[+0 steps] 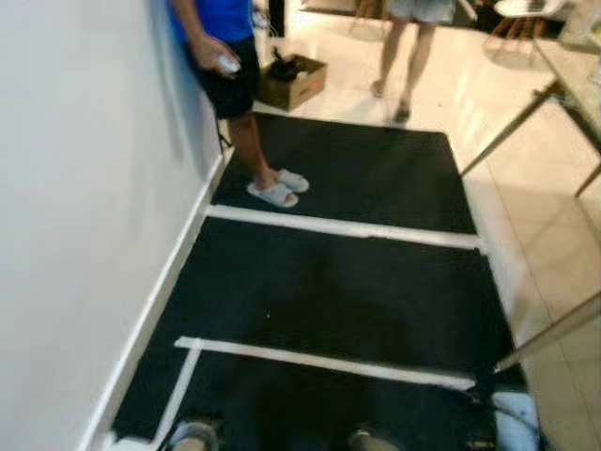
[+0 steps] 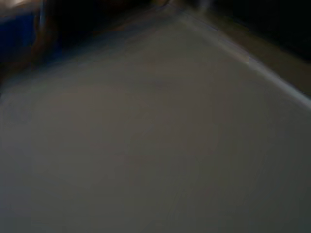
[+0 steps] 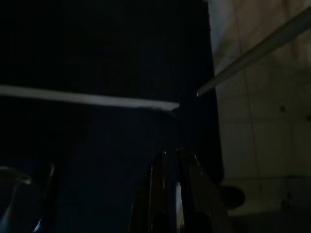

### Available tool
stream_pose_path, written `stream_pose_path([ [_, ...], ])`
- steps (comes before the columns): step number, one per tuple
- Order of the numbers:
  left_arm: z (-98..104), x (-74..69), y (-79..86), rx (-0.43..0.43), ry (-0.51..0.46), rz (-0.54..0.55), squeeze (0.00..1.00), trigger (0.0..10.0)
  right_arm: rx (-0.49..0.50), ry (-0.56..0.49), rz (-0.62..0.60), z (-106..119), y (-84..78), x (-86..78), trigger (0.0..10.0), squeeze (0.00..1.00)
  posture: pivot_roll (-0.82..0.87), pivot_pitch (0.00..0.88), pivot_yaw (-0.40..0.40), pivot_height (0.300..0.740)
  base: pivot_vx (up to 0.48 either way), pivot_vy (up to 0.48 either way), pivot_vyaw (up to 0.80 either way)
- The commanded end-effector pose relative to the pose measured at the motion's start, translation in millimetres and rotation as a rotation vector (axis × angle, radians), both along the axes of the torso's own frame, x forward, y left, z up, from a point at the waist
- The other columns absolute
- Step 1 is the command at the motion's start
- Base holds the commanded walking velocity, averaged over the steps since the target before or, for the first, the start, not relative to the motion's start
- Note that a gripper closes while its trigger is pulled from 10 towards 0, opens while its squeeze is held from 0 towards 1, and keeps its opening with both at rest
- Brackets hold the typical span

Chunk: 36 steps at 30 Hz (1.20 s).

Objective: Restocking fridge

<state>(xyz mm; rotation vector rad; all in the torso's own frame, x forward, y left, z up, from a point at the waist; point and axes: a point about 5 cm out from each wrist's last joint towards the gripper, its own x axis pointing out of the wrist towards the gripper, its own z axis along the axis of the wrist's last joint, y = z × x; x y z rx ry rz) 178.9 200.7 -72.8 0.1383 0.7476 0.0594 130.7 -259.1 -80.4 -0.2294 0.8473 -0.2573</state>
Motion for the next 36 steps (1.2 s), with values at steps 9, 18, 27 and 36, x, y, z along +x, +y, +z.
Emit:
stream_pose_path([
  [9,-9.4,-15.8,1.8,-0.001,0.064,0.013,0.0,10.0,0.013,0.003,-0.02,-0.9,0.2,-1.6,10.0,0.0,-0.09,0.061,-0.063,0.74,0.351,0.0,-0.63],
  [18,-10.9,-17.6,2.1,-0.002,0.074,0.015,0.0,10.0,0.007,0.011,-0.015,-1.2,-0.2,-2.4,10.0,0.0,-0.09,0.064,-0.065,0.74,0.35,0.0,-0.47],
  [27,-12.3,-19.9,2.8,-0.002,0.083,0.019,0.0,10.0,0.003,0.022,-0.007,-1.9,0.1,-3.4,10.0,0.0,-0.09,0.067,-0.066,0.74,0.349,0.0,0.0],
  [36,-13.0,-21.8,4.0,-0.001,0.088,0.021,0.0,10.0,0.002,0.027,-0.005,-2.1,0.0,-3.7,10.0,0.0,-0.09,0.069,-0.066,0.74,0.347,0.0,0.0],
])
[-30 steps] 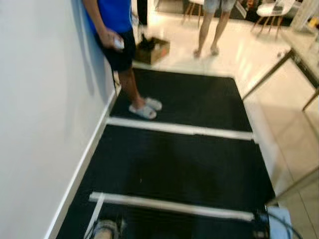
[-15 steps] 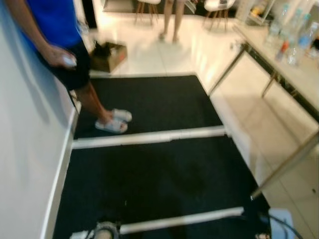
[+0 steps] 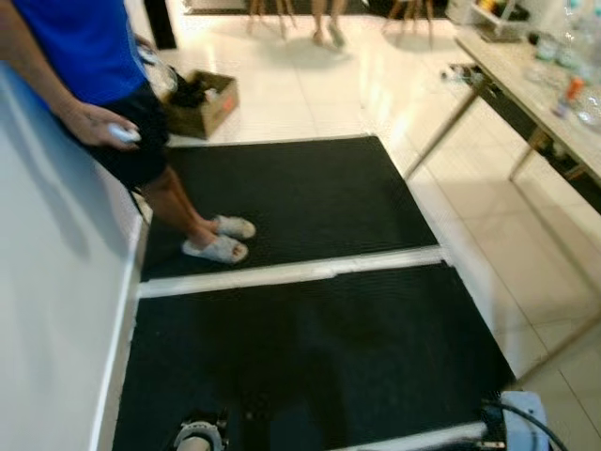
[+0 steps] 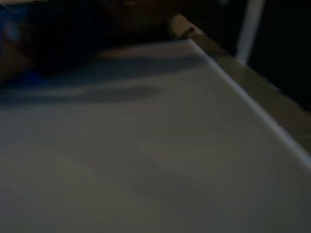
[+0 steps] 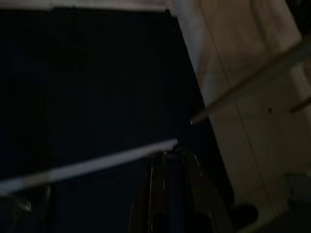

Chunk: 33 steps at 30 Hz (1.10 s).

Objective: Restocking fridge

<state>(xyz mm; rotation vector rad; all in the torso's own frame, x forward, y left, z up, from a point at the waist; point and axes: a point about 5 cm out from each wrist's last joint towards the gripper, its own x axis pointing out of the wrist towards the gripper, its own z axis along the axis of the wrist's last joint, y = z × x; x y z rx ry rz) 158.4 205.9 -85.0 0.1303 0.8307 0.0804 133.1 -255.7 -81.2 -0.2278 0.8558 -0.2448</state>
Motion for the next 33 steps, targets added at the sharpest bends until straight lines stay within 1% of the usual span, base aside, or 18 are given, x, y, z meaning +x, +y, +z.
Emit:
stream_pose_path([
  [1,-0.9,-1.3,-1.2,-0.001,0.007,-0.007,0.0,10.0,-0.006,0.018,-0.015,-1.3,-3.7,-6.2,10.0,0.0,-0.09,0.068,-0.068,0.74,0.349,0.0,0.0],
  [11,-0.8,-0.6,-1.8,0.003,0.007,-0.012,0.0,10.0,-0.009,0.017,-0.014,-0.3,-6.2,-5.6,10.0,0.0,-0.09,0.064,-0.069,0.74,0.348,0.0,0.0],
  [19,0.3,1.8,0.1,0.014,0.002,-0.01,0.0,10.0,-0.009,0.014,-0.012,0.1,-5.8,-4.5,10.0,0.0,-0.09,0.066,-0.07,0.74,0.467,0.0,0.0],
  [33,-0.1,0.0,1.3,0.01,0.002,0.009,0.0,10.0,-0.006,0.021,-0.015,-1.4,-5.1,-8.2,10.0,0.0,-0.09,0.073,-0.071,0.74,0.431,0.0,0.0],
])
